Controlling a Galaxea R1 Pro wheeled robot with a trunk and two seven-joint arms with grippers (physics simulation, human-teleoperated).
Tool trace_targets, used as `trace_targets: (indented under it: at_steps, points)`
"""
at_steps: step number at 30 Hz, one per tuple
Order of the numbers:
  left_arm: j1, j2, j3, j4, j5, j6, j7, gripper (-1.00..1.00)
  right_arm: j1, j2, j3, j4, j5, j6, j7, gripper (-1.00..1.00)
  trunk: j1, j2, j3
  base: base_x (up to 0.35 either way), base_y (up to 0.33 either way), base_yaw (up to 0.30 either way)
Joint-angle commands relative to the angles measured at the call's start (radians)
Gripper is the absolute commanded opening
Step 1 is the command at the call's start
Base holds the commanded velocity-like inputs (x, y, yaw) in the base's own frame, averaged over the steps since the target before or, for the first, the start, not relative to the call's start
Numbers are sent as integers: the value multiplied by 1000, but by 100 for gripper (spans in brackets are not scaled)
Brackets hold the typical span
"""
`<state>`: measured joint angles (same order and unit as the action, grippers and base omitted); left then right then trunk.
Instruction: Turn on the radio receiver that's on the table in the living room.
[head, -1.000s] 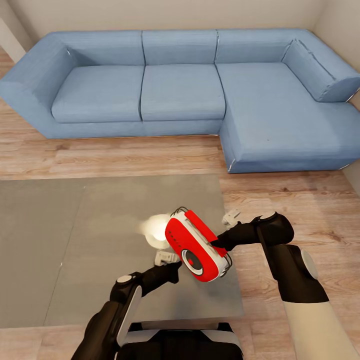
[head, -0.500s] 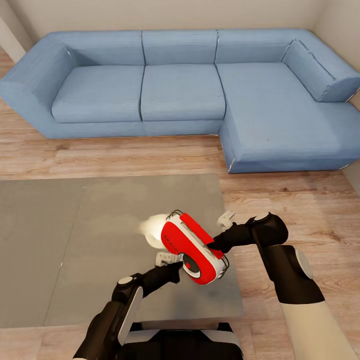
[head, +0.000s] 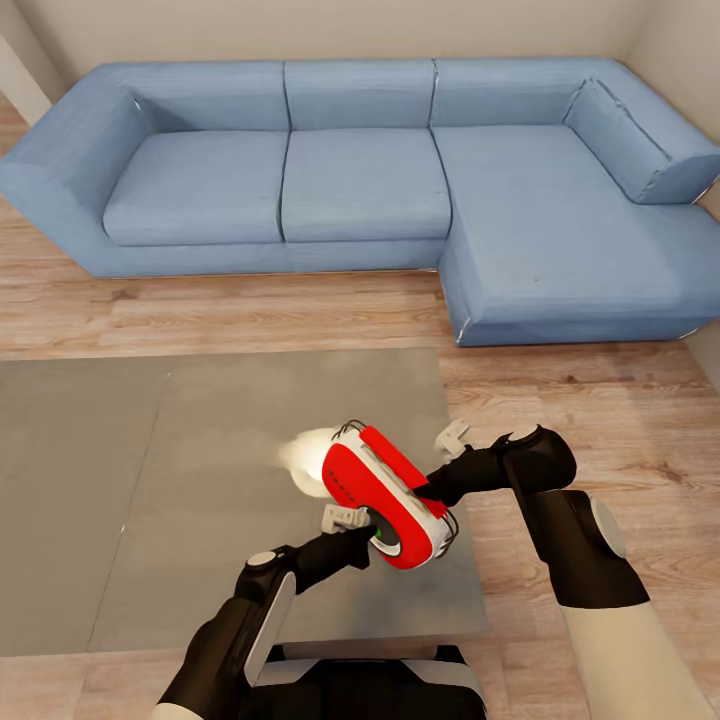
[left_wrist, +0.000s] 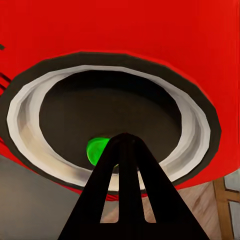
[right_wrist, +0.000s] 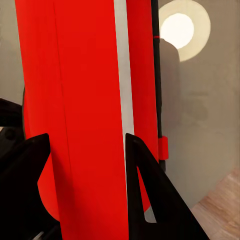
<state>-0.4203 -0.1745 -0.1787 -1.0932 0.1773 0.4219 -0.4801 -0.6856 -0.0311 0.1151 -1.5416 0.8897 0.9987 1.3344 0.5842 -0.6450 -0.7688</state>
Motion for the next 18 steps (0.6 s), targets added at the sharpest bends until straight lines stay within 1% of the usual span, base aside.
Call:
trace_targets:
  at_steps: [1,10,14,16,17,18]
  points:
    - [0,0,0,-1,0,0,0,-100,0,0,0,0,-5,3,0,-100,0,0,0,0,0,0]
    - [0,0,-1,-7,-1,0,0,-100,0,-2,0,0,-5,3,-1,-100,0,0,0,0,0,0]
    - [0,0,-6,-36,-1,0,-10,-100,0,-6,-3,3,-5,2,-4,-100,0,0,0,0,0,0]
    - [1,0,-38,-79,-1,1,-20,-100,0,-9,-7,15,-7,2,-9,-100,0,0,0,0,0,0]
    - [1,0,-80,-119,-2,4,-27,-100,0,-10,-10,24,-9,2,-19,-100,0,0,0,0,0,0]
    - [1,0,-99,-141,-3,7,-28,-100,0,-11,-11,26,-10,1,-24,-100,0,0,0,0,0,0]
